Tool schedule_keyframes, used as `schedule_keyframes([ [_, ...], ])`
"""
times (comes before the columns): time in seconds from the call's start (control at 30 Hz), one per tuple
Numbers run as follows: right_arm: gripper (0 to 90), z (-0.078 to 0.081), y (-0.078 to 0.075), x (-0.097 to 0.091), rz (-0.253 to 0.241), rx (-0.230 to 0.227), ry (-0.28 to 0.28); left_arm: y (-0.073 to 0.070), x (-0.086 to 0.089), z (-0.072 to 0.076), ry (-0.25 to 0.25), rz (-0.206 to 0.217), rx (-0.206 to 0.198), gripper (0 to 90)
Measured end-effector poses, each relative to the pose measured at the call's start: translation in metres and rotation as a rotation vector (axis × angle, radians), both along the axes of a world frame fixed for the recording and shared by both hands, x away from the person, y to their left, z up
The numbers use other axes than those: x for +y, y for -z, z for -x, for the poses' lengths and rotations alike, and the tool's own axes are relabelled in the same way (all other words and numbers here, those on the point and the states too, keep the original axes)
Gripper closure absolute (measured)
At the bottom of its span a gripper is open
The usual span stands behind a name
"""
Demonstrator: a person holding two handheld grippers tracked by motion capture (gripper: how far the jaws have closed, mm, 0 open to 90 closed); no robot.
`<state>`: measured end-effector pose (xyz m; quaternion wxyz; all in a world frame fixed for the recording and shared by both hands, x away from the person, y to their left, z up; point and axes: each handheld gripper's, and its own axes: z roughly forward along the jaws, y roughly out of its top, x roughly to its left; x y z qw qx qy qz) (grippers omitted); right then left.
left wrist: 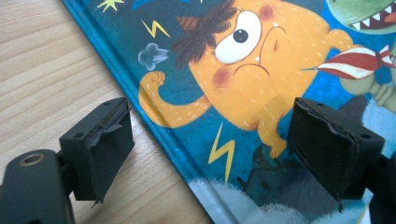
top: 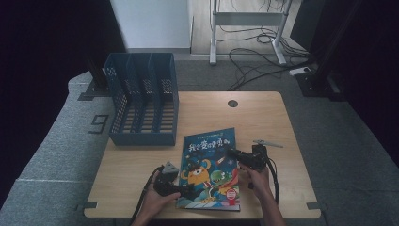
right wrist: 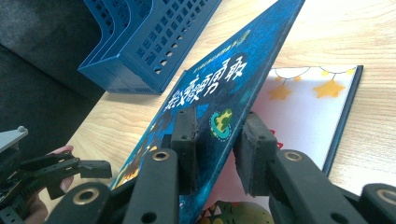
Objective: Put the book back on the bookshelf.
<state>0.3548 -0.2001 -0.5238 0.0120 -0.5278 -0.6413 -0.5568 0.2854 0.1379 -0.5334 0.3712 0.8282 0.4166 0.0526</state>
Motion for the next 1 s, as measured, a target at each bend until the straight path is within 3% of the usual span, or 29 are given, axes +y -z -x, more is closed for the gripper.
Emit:
schedule_keyframes([
  [1.0,70.3,0.0008,-0.0039,-0.0045,0.011,-0.007,0.021,-0.0023,-0.0060,0.0088,0.030,-0.018,0.007,13.6],
])
